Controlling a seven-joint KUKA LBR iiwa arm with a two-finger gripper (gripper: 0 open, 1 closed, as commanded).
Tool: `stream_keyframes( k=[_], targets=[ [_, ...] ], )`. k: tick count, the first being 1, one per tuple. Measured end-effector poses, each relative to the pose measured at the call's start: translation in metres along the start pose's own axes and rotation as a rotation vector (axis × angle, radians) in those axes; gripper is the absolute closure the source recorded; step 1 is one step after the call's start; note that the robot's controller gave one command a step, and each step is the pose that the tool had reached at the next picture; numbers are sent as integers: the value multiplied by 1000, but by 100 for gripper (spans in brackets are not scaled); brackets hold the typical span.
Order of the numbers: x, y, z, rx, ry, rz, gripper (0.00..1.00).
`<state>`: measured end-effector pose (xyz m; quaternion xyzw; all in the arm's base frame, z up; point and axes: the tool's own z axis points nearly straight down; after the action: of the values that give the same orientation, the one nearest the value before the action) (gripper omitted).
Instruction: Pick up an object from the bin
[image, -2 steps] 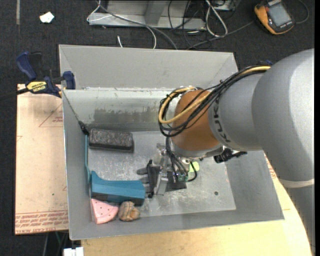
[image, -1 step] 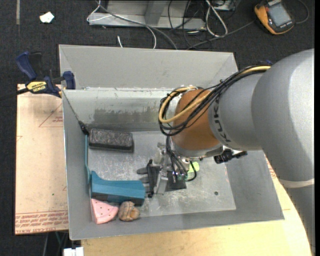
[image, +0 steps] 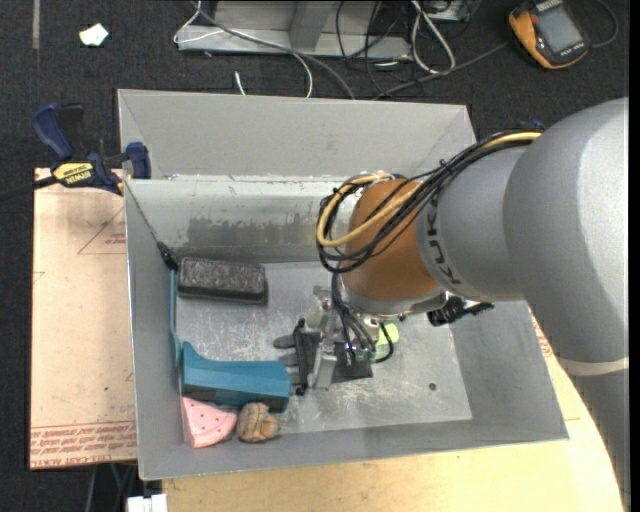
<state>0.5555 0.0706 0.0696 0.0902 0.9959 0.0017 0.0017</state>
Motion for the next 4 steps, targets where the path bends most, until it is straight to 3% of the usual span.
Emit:
stream_keyframes(
  k=[1,3,4],
  targets=[
    [-2,0,-1,-2,-3,16,100],
    [1,-1,-21,0,6,15,100],
    [-2,0,-43,-4,-3,15,100]
  ],
)
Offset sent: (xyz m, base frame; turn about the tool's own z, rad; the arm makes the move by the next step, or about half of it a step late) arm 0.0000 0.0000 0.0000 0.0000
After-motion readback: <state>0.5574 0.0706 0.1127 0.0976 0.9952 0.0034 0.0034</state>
